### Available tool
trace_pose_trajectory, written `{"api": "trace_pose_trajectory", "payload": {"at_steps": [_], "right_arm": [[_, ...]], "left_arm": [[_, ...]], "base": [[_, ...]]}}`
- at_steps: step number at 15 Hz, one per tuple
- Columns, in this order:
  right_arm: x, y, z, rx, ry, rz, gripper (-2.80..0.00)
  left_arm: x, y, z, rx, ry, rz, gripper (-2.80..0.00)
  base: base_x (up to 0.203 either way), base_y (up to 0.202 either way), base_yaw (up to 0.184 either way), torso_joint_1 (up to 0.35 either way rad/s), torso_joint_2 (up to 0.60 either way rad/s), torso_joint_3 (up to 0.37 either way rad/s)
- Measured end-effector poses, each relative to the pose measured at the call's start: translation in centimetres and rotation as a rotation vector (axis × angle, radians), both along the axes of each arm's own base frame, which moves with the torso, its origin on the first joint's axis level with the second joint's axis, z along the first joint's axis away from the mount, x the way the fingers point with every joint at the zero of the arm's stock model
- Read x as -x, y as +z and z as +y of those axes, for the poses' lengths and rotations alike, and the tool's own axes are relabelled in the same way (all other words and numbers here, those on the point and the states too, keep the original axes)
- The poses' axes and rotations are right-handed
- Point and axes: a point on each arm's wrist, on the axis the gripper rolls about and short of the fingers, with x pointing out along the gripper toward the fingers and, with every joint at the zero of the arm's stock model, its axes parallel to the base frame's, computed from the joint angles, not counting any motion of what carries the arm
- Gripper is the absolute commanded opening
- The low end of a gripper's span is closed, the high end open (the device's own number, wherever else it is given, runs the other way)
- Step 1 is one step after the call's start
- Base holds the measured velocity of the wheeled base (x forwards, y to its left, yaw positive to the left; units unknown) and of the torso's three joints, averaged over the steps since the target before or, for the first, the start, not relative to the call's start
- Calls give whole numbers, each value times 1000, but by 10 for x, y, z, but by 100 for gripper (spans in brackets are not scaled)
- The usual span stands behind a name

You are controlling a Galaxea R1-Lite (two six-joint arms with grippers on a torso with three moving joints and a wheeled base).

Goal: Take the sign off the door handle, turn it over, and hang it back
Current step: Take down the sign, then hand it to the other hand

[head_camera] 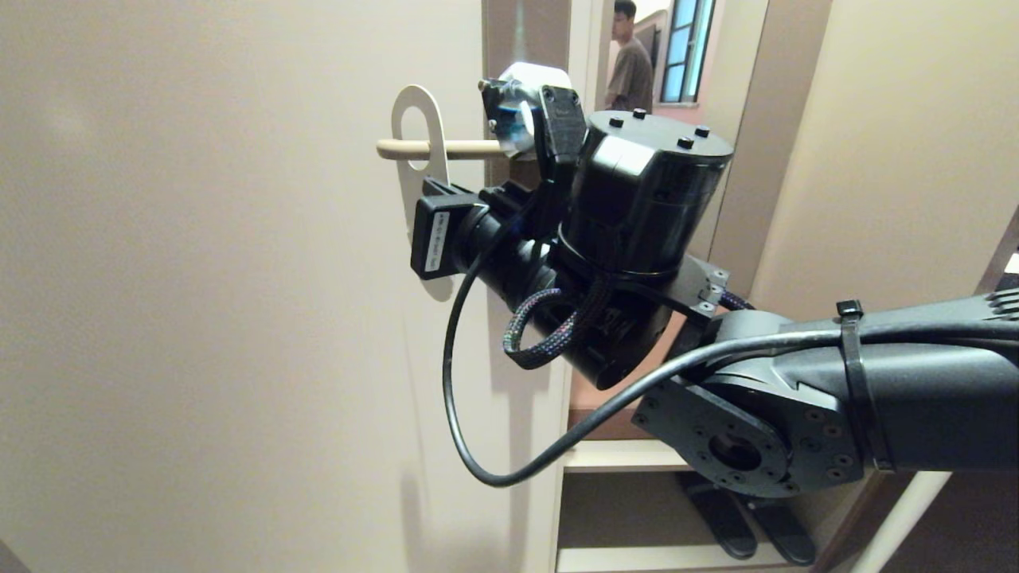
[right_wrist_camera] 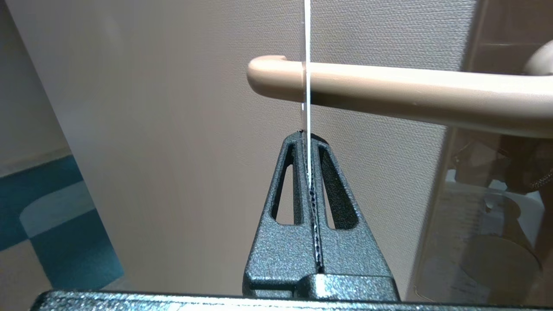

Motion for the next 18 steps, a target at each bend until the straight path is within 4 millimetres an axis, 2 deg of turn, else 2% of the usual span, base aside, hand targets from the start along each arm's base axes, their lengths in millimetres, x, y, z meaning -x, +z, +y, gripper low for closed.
{"api": "trace_pose_trajectory", "payload": {"at_steps": [9,18], "right_arm": [[1,0,18,-28,26,-20,-280],[17,-1,30,-23,83,-19,-280]], "left_arm": [[0,0,0,0,0,0,-280],[0,0,0,0,0,0,-280]], "base": [[0,0,0,0,0,0],[0,0,0,0,0,0]]}}
